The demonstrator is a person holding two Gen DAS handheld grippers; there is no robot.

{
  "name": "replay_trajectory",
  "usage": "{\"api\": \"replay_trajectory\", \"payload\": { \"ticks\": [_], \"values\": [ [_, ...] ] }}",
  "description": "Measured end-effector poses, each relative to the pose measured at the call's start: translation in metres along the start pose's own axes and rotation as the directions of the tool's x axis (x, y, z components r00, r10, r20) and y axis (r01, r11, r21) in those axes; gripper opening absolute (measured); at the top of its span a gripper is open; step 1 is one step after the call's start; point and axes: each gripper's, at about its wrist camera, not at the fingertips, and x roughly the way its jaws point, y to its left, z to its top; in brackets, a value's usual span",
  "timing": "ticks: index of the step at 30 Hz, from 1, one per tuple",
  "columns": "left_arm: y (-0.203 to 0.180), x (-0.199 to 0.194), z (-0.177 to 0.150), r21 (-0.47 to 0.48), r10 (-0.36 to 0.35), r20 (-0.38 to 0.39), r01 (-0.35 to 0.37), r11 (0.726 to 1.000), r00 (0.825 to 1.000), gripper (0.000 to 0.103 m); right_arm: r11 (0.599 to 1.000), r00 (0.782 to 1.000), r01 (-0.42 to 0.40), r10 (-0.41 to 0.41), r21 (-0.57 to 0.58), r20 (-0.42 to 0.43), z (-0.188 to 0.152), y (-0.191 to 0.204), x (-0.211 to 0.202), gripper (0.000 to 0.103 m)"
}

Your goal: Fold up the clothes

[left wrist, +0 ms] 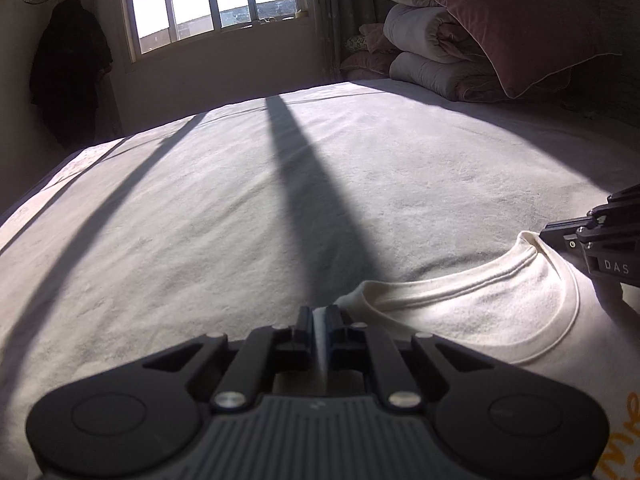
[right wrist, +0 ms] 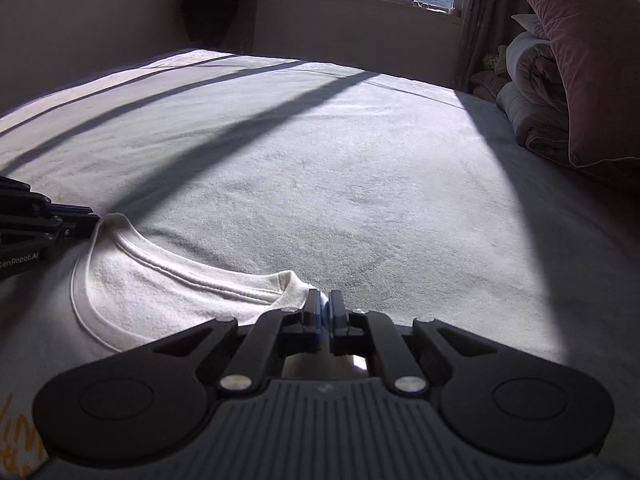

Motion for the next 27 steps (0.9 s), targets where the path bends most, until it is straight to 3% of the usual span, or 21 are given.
{"api": "replay_trajectory", "payload": {
  "ticks": [4, 8, 9, 11, 12, 16, 20, 27],
  "values": [
    [0.006, -0.003, 0.002, -0.033, 0.006, -0.012, -0.007, 0.999, 1.000, 0.016, 1.000, 1.000, 0.010, -0.010, 0.007, 0.000, 0.005, 0.000, -0.006, 0.011],
    [0.011, -0.008, 0.005, -0.062, 0.020, -0.029, -0.022, 0.998, 0.999, 0.048, 1.000, 1.000, 0.016, -0.016, 0.014, 0.009, 0.011, 0.001, -0.013, 0.014],
    [0.012, -0.009, 0.005, -0.070, 0.023, -0.033, -0.026, 0.997, 0.999, 0.051, 1.000, 1.000, 0.011, -0.011, 0.013, 0.023, 0.013, 0.003, -0.017, 0.016],
    [0.015, -0.011, 0.007, -0.084, 0.030, -0.042, -0.033, 0.996, 0.999, 0.055, 1.000, 0.999, -0.005, 0.005, 0.009, 0.046, 0.017, 0.007, -0.022, 0.033],
    [0.016, -0.012, 0.007, -0.092, 0.033, -0.046, -0.037, 0.995, 0.998, 0.060, 1.000, 0.998, -0.018, 0.018, 0.003, 0.056, 0.018, 0.009, -0.025, 0.048],
    [0.021, -0.016, 0.010, -0.121, 0.046, -0.063, -0.053, 0.991, 0.997, 0.067, 0.999, 0.997, -0.039, 0.039, -0.004, 0.064, 0.028, 0.022, -0.034, 0.050],
    [0.041, -0.038, 0.011, -0.143, 0.059, -0.079, -0.070, 0.987, 0.995, 0.081, 0.997, 0.996, -0.070, 0.071, -0.024, 0.054, 0.038, 0.042, -0.048, 0.050],
    [0.084, -0.088, 0.010, -0.176, 0.083, -0.105, -0.101, 0.979, 0.991, 0.083, 0.988, 0.990, -0.119, 0.125, -0.096, 0.066, 0.069, 0.094, -0.071, 0.062]
  ]
}}
